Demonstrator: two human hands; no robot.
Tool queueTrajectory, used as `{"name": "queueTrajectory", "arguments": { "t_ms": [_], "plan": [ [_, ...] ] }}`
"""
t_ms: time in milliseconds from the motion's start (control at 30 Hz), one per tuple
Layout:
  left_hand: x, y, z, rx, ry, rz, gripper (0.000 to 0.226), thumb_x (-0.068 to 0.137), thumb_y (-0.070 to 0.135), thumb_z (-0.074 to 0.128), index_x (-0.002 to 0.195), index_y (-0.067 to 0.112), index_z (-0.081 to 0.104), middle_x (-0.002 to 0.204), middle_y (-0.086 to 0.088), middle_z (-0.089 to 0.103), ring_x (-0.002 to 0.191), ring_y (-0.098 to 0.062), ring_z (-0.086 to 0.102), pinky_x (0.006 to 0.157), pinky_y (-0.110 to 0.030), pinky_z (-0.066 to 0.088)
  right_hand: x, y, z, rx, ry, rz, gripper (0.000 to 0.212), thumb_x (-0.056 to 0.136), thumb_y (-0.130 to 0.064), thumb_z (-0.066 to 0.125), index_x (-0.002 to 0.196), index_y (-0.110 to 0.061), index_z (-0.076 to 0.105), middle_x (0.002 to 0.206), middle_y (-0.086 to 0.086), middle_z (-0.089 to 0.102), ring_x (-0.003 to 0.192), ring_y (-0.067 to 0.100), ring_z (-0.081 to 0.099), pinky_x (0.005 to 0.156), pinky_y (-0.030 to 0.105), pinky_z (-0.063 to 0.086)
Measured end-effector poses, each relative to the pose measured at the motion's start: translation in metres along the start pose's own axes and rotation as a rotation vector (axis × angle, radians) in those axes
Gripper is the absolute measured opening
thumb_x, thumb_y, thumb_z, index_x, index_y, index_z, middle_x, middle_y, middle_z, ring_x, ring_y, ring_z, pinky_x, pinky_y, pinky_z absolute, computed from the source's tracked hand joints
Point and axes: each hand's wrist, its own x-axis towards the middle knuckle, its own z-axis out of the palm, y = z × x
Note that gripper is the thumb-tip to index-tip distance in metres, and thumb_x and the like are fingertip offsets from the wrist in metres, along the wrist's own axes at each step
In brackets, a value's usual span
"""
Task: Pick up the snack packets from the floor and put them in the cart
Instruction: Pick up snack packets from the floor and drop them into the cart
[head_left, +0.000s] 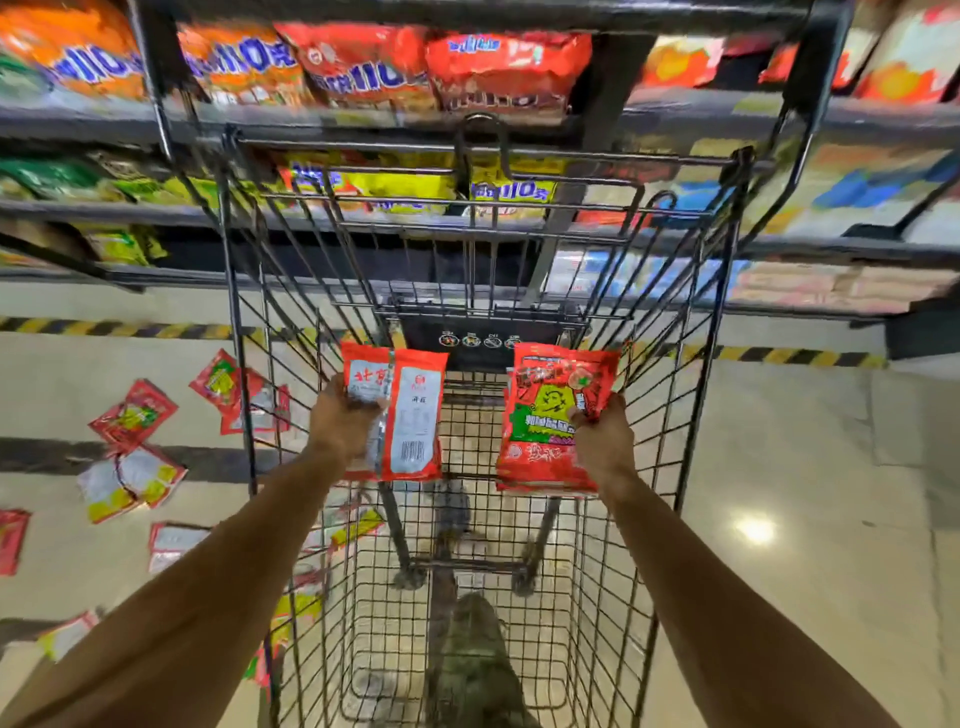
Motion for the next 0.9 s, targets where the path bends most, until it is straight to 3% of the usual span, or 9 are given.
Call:
{"name": "queueTrajectory", "arguments": {
  "t_ms": [100,233,300,367,500,633,700,900],
  "plan": [
    [0.007,0.001,0.008,0.081,0.070,0.015,0.060,0.093,0.014,0.073,0.145,0.009,0.045,0.136,-0.017,0.061,0.125,-0.036,0.058,0.102,-0.042,0.046,0.008,0.007,0.010,-0.085,0.043,-0.050,0.029,0.104,-0.018,0.054,0.131,-0.008,0.050,0.119,0.016,0.066,0.109,0.039,0.064,0.085,0.038,0.047],
    [0.009,-0.008,0.007,0.238,0.202,0.129,0.047,0.082,0.030,0.066,0.126,0.022,0.050,0.116,-0.006,0.070,0.106,-0.034,0.068,0.090,-0.046,0.057,0.000,0.009,0.019,-0.190,0.149,-0.118,0.052,0.102,-0.009,0.049,0.151,-0.014,0.032,0.138,0.015,0.050,0.125,0.036,0.054,0.091,0.040,0.046],
    [0.000,-0.011,0.004,0.359,0.230,0.246,0.061,0.082,0.029,0.069,0.137,0.016,0.045,0.128,-0.014,0.059,0.117,-0.036,0.059,0.095,-0.051,0.055,-0.008,0.009,0.022,-0.303,0.193,-0.208,0.075,0.095,-0.001,0.051,0.159,-0.018,0.016,0.150,0.017,0.040,0.138,0.037,0.043,0.109,0.048,0.044],
    [-0.017,-0.009,-0.001,0.528,0.229,0.355,0.070,0.088,0.026,0.072,0.147,0.011,0.038,0.139,-0.019,0.048,0.126,-0.038,0.049,0.100,-0.051,0.051,-0.016,0.011,0.023,-0.455,0.199,-0.292,0.088,0.088,-0.001,0.063,0.160,-0.013,0.014,0.158,0.020,0.031,0.145,0.040,0.035,0.118,0.053,0.038],
    [-0.051,-0.009,-0.022,0.834,0.176,0.540,0.069,0.089,0.031,0.070,0.148,0.012,0.040,0.144,-0.018,0.046,0.132,-0.037,0.046,0.104,-0.054,0.050,-0.041,0.005,0.008,-0.597,0.168,-0.416,0.078,0.087,-0.015,0.071,0.154,-0.013,0.031,0.156,0.018,0.036,0.142,0.037,0.038,0.114,0.053,0.042],
    [-0.090,-0.016,-0.055,0.983,0.158,0.725,0.065,0.099,0.046,0.045,0.156,0.017,0.034,0.156,-0.018,0.041,0.143,-0.039,0.038,0.113,-0.055,0.041,-0.082,-0.017,-0.015,-0.717,0.102,-0.527,0.072,0.089,-0.026,0.064,0.153,-0.013,0.033,0.155,0.021,0.038,0.142,0.039,0.039,0.113,0.054,0.042],
    [-0.114,-0.019,-0.075,0.988,0.182,0.751,0.067,0.099,0.053,0.036,0.157,0.020,0.031,0.158,-0.015,0.039,0.146,-0.038,0.033,0.115,-0.055,0.038,-0.108,-0.030,-0.023,-0.777,0.085,-0.575,0.074,0.092,-0.038,0.065,0.154,-0.014,0.033,0.159,0.021,0.035,0.147,0.042,0.033,0.116,0.056,0.038],
    [-0.184,-0.043,-0.154,0.913,0.293,0.697,0.077,0.094,0.065,0.036,0.161,0.030,0.022,0.166,-0.009,0.030,0.152,-0.036,0.026,0.119,-0.058,0.028,-0.203,-0.082,-0.017,-0.900,0.057,-0.750,0.079,0.094,-0.059,0.050,0.160,-0.021,0.026,0.165,0.018,0.027,0.153,0.040,0.021,0.123,0.056,0.026]
  ]
}}
